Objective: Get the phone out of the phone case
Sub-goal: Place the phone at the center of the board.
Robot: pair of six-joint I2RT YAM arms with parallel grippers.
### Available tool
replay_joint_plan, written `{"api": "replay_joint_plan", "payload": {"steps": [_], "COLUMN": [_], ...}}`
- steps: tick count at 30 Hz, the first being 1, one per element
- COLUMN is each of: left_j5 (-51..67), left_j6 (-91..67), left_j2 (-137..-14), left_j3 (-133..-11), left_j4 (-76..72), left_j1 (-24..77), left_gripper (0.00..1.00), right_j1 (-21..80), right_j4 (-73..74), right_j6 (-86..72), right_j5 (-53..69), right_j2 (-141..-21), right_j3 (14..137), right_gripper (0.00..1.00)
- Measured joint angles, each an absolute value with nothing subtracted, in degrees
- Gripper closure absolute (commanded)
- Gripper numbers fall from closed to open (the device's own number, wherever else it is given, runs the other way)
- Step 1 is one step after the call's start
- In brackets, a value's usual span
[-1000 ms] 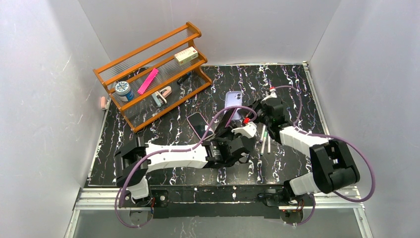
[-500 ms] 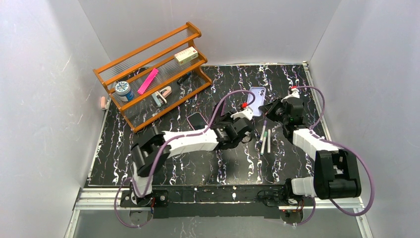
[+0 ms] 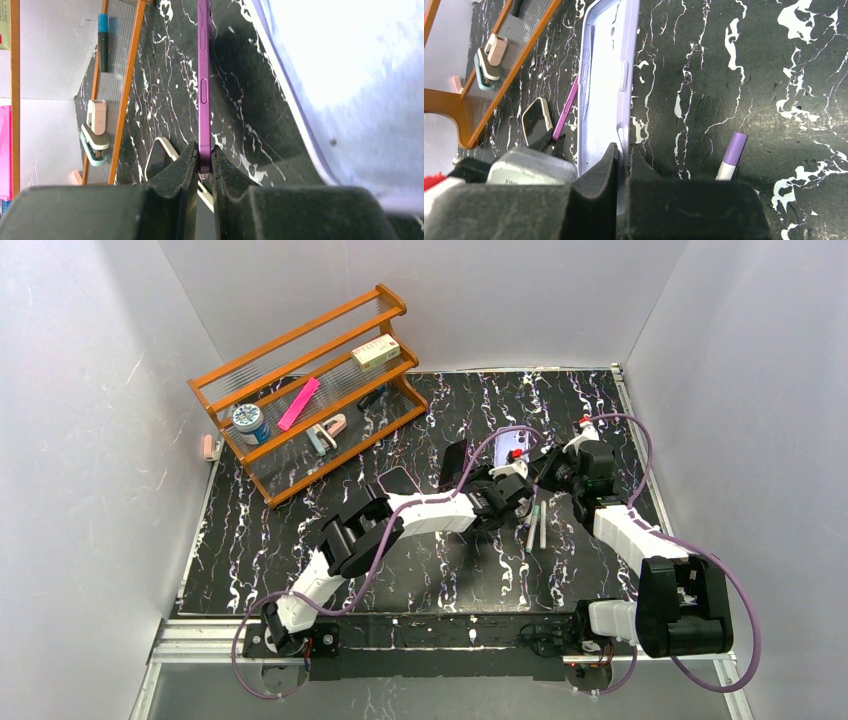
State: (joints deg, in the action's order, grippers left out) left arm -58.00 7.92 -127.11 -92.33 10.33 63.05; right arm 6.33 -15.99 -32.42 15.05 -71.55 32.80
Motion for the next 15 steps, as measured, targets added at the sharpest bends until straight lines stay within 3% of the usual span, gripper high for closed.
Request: {"api": "replay_joint_plan", "payload": {"steps": [15], "left_j5": [-54.11], "left_j6": [7.18], "left_j2": [-133.86], "left_j3": [-99.68], "left_j4": [11.33], "left_j1": [61.39], "left_gripper": [0.52], "right_j1": [5.67], "right_j4": [-10.76], "right_j6": [-28.03], "right_j5": [11.88], "right_j2": [-71.33], "right_j3": [32.80], "right_gripper": [0.99]}}
